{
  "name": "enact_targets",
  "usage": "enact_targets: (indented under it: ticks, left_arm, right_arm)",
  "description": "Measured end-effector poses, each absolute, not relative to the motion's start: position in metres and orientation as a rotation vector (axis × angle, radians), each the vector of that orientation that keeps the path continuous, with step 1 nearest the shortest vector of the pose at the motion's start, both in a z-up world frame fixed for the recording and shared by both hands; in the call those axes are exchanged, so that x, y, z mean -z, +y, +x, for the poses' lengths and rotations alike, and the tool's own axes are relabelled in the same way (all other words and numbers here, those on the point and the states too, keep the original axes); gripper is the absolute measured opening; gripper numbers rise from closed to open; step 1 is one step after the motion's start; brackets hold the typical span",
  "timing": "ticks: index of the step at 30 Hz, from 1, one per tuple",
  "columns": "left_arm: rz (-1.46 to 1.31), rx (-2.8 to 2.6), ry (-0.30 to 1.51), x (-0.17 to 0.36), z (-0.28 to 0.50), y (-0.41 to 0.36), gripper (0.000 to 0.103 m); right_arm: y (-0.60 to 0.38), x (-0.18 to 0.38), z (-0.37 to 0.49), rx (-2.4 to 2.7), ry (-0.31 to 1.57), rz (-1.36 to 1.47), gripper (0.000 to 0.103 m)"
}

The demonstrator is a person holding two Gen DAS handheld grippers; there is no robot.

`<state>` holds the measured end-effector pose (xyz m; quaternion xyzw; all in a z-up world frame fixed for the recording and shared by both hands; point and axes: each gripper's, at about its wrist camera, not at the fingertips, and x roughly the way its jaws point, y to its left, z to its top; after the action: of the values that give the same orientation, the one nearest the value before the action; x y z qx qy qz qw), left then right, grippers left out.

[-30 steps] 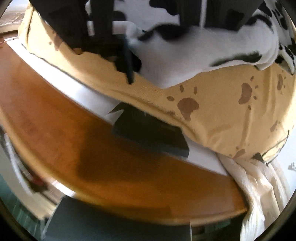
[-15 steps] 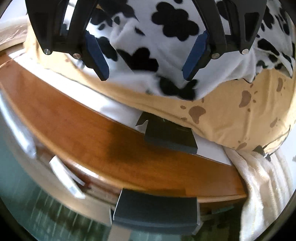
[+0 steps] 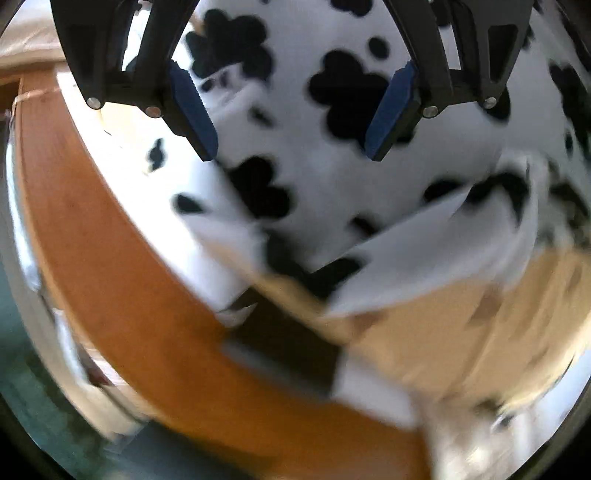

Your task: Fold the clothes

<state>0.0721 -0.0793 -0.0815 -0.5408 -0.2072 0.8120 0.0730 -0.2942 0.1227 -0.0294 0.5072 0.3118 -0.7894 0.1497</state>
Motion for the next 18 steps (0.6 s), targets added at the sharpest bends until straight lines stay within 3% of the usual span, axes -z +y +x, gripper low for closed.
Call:
enact_targets:
  ticks: [5, 11, 14, 18]
  left_arm:
    - [-1.627, -2.509, -0.686, 0.083, 0.056, -0.11, 0.063]
    - [-1.642, -2.619, -0.786, 0.084, 0.05, -0.151, 0.063]
    - [-1.632, -2.612, -0.889, 0.088, 0.05, -0.169, 0.063]
    - [-1.657, -2.628, -0.84, 0.085, 0.047, -0.164, 0.064]
  right_arm:
    - [0.055, 0.03, -0.297, 2.147, 0.82, 1.331, 0.084]
    - [0.025, 0.024, -0.369, 2.302, 0.375, 1.385, 0.084]
    - [0.017, 0.041, -0.384, 2.307, 0.37, 1.422, 0.084]
    - [0.026, 0.047, -0.372, 2.294, 0.363, 1.409, 0.084]
